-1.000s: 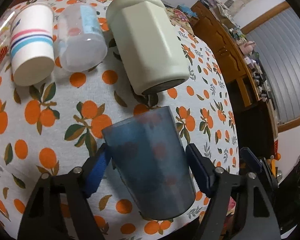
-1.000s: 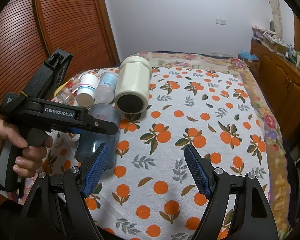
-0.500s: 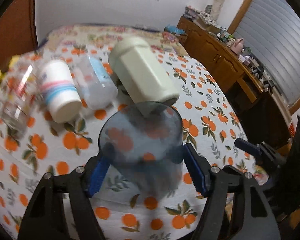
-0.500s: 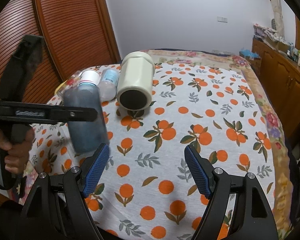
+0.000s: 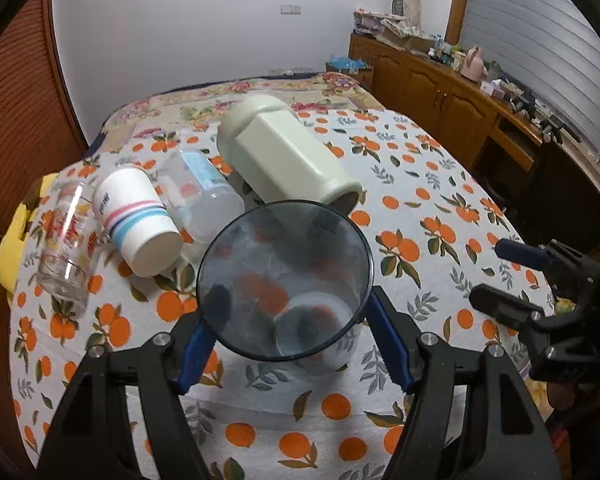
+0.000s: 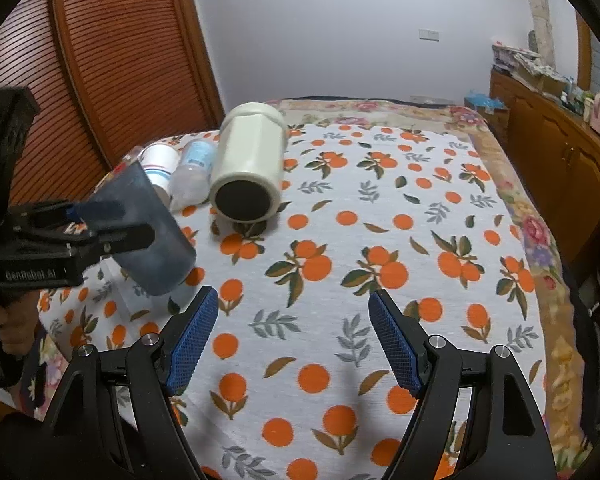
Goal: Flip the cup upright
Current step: 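Set the blue cup upright on the bed and open the right gripper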
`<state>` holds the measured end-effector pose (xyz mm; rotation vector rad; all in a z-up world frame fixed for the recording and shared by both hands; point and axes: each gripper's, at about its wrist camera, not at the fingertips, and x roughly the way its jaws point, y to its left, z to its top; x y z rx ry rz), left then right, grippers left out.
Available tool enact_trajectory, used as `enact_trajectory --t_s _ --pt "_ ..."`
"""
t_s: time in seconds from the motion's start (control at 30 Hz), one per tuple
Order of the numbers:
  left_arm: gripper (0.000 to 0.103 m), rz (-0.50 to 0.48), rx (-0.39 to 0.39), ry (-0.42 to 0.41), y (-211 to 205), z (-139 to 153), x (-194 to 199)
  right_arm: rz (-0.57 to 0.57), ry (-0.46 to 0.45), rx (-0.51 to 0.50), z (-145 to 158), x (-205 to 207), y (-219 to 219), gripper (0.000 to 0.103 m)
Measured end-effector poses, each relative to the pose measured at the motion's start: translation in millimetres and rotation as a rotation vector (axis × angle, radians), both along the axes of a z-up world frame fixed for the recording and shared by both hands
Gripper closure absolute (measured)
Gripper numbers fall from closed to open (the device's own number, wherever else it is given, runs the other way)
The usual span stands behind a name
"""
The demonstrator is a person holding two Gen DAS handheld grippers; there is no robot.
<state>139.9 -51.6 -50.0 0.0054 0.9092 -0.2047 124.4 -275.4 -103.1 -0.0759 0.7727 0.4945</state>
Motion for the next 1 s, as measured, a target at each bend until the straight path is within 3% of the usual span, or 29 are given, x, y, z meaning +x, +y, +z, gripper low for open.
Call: enact_trajectory --t_s 0.5,0.83,1.0 --pt "0.025 -0.029 -0.035 -0.033 -9.5 9.3 -14.2 -0.010 -0.025 0.003 9.6 -4.8 0.0 0.024" --pt "0.020 0.028 -0.046 -0.149 3.5 37.2 -45.5 -0.006 -0.083 0.041 40.5 -19.4 5.3 0.024" --pt "0.019 0.055 -0.014 -0.222 13.0 55.4 -63.2 -0.002 -0.139 0.083 60.9 -29.3 10.3 0.023"
